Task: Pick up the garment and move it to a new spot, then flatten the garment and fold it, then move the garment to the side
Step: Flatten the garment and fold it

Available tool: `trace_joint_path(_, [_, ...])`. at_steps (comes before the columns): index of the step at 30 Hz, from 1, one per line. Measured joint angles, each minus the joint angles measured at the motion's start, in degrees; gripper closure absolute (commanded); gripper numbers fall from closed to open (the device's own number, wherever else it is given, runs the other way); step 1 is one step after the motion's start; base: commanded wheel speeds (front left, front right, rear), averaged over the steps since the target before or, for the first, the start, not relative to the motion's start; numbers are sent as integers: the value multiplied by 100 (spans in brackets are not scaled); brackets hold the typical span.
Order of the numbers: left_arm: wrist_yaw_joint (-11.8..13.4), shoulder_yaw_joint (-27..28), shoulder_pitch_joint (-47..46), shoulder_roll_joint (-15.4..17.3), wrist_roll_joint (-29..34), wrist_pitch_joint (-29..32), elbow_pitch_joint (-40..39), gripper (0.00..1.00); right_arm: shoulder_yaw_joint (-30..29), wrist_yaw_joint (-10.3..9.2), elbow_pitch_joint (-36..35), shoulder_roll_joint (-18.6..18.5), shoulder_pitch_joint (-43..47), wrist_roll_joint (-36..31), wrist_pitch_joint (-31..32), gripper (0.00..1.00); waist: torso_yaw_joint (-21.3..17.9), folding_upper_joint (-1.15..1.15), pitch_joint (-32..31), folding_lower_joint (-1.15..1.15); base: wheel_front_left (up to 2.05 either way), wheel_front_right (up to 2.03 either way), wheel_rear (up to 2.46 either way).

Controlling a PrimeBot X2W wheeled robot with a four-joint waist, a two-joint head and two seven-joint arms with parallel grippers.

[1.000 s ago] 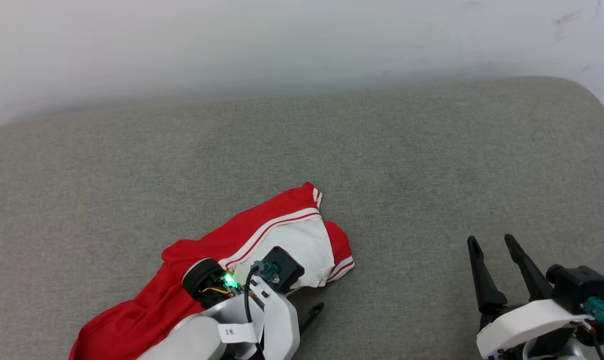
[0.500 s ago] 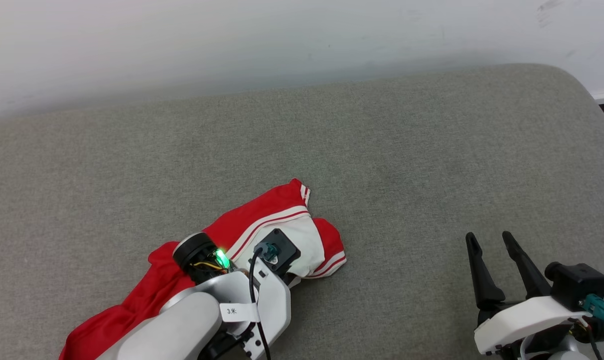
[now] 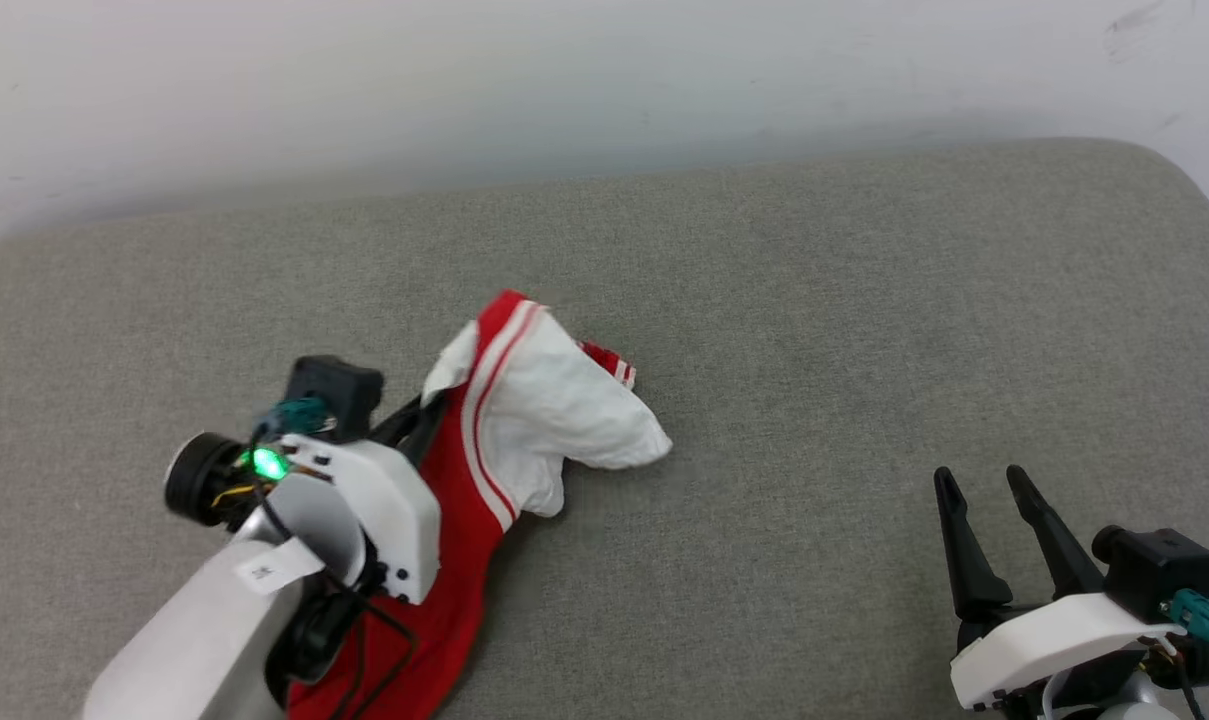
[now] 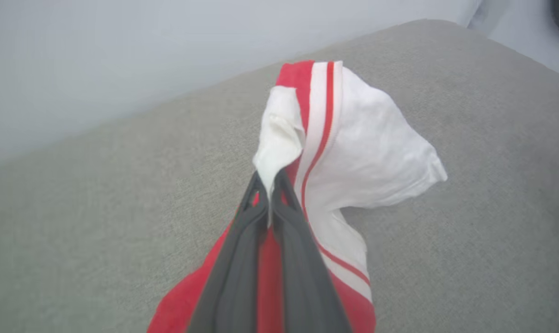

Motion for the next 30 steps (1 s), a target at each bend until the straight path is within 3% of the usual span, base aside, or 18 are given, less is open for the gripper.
trace_joint_path(5, [224, 464, 610, 81, -537, -231, 342, 100, -23, 1, 4, -1, -2, -1, 46, 0, 52, 0, 40, 0, 0, 0, 0])
trace_joint_path(10, [205, 564, 984, -79, -899, -328, 848, 100, -10, 1, 27, 0, -44, -3, 76, 0, 128, 0, 87, 0, 0, 0, 0])
trace_joint_path(16, [12, 537, 1098, -287, -1003, -620, 1328, 100, -18, 1, 41, 0, -53, -30, 100, 0, 186, 0, 67, 0, 0, 0, 0])
trace_joint_path(17, [-16, 517, 1098, -322, -995, -701, 1367, 89, -20, 0, 43, 0, -52, -32, 103, 0, 198, 0, 55, 0, 0, 0, 0])
trace_joint_path(18, [-35, 504, 1098, -355, -977, -793, 1391, 23, -29, 1, 41, -1, -51, -46, 108, 0, 210, 0, 39, 0, 0, 0, 0])
trace_joint_path(19, [-33, 506, 1098, -390, -925, -942, 1412, 0, -29, 1, 38, -1, -48, -60, 121, 0, 223, 0, 21, 0, 0, 0, 0])
trace_joint_path(30, [212, 633, 1229, -506, -415, -2408, 1241, 0, 68, 1, -7, -1, -20, -121, 297, 0, 324, 0, -221, 0, 0, 0, 0])
